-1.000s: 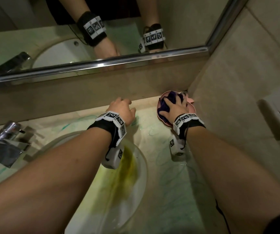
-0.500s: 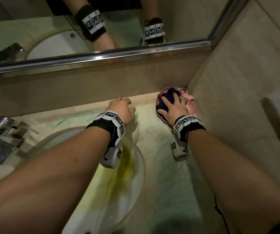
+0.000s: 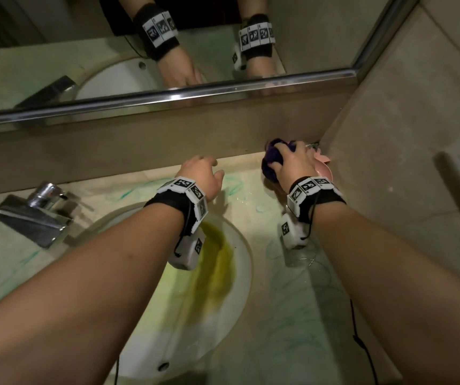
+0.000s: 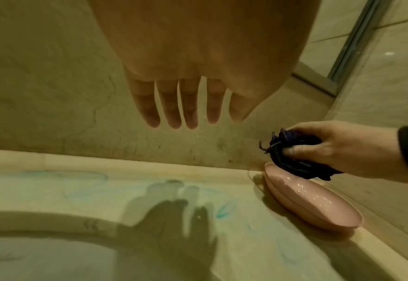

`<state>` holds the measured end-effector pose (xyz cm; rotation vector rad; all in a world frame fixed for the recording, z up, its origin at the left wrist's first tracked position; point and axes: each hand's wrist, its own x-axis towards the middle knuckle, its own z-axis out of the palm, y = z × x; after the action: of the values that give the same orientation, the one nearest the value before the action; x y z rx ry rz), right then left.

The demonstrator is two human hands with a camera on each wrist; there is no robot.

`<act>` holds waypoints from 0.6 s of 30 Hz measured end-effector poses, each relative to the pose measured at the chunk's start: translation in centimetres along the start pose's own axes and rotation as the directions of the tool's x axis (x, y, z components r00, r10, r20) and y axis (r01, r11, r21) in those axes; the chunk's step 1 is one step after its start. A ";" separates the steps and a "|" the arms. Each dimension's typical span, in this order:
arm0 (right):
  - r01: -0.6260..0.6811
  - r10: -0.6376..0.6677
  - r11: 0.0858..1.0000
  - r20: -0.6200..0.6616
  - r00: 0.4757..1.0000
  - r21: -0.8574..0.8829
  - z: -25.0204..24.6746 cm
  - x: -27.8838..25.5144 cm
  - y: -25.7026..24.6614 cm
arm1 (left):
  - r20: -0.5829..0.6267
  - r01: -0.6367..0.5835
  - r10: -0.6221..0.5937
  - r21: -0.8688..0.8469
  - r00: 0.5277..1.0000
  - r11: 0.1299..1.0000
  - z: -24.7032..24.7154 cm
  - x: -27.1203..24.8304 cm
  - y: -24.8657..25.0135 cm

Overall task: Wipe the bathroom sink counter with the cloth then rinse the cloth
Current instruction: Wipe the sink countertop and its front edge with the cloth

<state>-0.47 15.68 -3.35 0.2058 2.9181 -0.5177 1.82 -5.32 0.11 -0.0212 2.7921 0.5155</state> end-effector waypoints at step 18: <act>0.417 -0.410 0.886 -0.077 0.909 0.202 -2.4 -14.0 -30.2 | -0.291 0.107 -0.082 0.070 0.953 0.992 -16.5 -15.1 -21.1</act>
<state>7.86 -13.06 11.46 -0.4013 2.9348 -0.9008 12.89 -31.44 11.95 -0.2286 3.0754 0.3961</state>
